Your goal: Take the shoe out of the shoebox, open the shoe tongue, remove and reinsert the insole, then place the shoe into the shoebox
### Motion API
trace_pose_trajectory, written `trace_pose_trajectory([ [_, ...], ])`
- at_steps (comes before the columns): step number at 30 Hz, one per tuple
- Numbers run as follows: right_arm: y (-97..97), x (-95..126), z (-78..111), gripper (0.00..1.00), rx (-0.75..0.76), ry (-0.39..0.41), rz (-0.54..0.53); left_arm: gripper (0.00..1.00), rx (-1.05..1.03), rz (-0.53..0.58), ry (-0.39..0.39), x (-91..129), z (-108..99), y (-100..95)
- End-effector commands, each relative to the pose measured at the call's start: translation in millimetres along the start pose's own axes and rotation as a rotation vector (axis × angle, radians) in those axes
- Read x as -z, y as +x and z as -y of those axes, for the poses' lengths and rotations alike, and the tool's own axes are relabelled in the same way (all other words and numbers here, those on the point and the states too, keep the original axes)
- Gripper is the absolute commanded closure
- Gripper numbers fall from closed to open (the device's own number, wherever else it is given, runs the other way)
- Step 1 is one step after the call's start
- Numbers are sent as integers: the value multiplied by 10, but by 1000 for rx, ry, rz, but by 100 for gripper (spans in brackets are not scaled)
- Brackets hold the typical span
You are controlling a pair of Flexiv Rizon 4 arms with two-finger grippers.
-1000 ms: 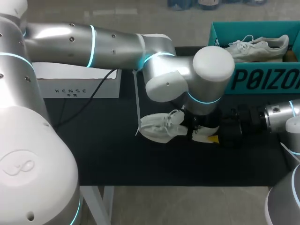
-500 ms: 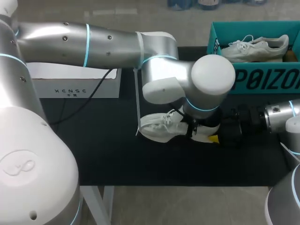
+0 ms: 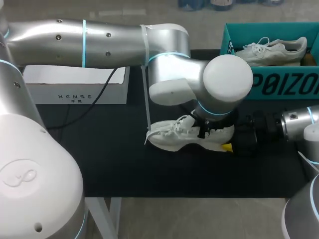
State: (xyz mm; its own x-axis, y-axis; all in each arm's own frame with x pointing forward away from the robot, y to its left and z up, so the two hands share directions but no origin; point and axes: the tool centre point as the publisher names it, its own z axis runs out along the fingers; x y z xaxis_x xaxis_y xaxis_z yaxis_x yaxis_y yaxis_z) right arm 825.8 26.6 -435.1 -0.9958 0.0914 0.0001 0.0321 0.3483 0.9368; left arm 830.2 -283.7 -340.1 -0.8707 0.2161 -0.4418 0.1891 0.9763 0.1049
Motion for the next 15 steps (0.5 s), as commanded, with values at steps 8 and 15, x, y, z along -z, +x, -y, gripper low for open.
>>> trace_pose_trajectory([
  [8,2,-36,28,100,-1,3,1,100,12,0,46,238,-48,-11],
  [15,2,-36,28,100,-1,3,1,100,23,-104,86,114,50,79],
])
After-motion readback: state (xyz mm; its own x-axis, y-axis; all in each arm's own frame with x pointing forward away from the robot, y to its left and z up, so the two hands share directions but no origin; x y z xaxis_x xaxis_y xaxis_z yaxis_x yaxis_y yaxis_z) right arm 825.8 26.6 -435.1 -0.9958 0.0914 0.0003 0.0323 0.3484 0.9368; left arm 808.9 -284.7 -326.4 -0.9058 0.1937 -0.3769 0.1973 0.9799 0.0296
